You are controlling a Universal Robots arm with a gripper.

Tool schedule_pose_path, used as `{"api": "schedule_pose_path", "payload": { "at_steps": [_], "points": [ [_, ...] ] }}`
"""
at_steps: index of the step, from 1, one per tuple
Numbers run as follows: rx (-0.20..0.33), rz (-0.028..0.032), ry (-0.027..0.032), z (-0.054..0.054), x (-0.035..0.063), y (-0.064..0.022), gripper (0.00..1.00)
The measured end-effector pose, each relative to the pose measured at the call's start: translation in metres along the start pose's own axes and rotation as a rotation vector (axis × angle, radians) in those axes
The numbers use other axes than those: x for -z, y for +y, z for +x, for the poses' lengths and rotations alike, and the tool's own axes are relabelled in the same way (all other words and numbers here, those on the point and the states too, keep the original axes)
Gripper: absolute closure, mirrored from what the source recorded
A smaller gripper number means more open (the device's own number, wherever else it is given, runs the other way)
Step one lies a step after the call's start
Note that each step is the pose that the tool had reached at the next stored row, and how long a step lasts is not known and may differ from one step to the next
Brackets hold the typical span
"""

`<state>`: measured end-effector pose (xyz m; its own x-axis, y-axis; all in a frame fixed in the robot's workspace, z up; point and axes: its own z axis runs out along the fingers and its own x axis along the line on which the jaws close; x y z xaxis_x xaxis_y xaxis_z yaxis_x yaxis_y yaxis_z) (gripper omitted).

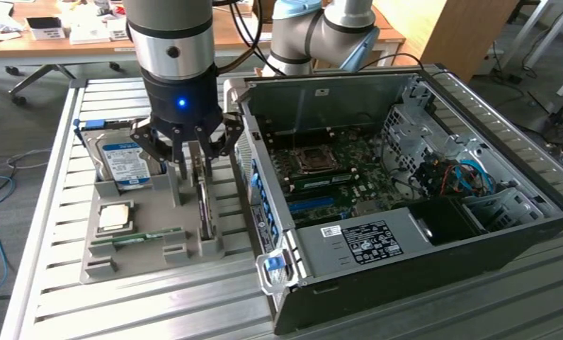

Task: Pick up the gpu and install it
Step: 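Pick up the gpu and move the gpu toward the slot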

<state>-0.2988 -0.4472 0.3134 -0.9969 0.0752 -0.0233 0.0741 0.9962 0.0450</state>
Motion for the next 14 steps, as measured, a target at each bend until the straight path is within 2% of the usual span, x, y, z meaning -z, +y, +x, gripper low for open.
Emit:
{"api": "schedule_pose_path", "payload": {
  "at_steps": [14],
  "points": [
    [0.000, -0.0002, -0.0001, 0.0000, -0.0019, -0.0001, 0.58]
  ]
}}
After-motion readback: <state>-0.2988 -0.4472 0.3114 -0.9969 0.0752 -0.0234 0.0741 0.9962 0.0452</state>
